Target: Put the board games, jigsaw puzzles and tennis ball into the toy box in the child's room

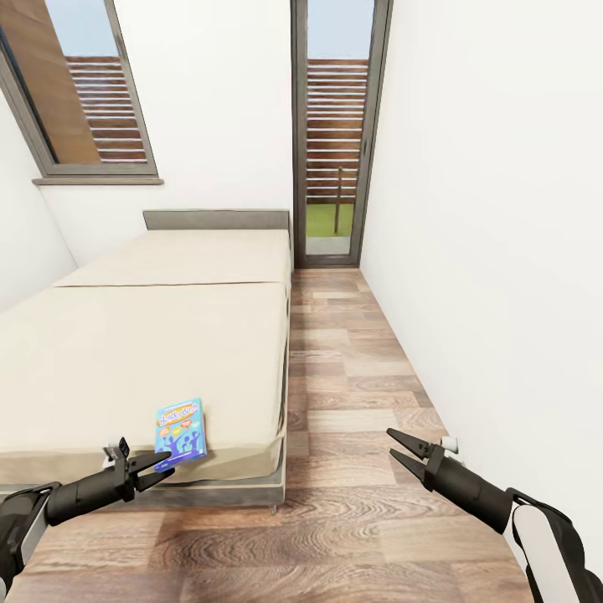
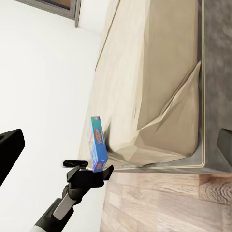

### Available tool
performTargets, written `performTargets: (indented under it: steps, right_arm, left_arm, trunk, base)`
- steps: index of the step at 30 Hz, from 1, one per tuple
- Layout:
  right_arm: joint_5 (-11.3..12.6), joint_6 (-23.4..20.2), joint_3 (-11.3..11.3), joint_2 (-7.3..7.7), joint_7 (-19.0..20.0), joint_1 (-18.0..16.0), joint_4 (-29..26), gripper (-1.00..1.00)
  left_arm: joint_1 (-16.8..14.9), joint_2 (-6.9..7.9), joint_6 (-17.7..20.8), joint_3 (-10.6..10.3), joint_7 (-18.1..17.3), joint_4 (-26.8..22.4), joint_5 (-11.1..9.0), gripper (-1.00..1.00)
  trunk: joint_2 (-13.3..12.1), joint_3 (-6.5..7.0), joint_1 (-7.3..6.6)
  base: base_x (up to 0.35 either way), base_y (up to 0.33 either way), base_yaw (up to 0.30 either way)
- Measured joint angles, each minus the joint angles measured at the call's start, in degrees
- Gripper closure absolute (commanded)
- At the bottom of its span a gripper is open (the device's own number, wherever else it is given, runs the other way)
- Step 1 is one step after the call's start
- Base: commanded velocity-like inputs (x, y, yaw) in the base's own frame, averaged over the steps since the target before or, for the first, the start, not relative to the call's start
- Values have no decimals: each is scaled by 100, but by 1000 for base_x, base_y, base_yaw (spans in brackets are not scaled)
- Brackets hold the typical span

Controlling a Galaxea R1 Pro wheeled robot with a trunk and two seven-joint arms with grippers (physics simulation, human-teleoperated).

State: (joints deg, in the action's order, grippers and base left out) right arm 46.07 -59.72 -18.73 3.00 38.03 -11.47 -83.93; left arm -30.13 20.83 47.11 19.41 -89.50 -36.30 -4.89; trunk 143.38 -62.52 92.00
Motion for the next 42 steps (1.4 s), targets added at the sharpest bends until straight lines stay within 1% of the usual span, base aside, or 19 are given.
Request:
performTargets:
  steps: [10,14,42]
  right_arm:
    - [0,0,0,0,0,0,7,-100]
    - [0,0,0,0,0,0,8,-100]
    - [-1,0,0,0,0,0,8,-100]
  left_arm:
    - [0,0,1,5,0,0,0,-100]
    - [7,6,156,-24,-32,2,78,-100]
    - [49,4,133,-29,-31,2,67,-100]
  trunk:
    - [0,0,-1]
    - [0,-1,-1]
    - [0,-1,0]
  base:
    - [52,0,0]
    - [93,0,0]
    - [9,0,0]
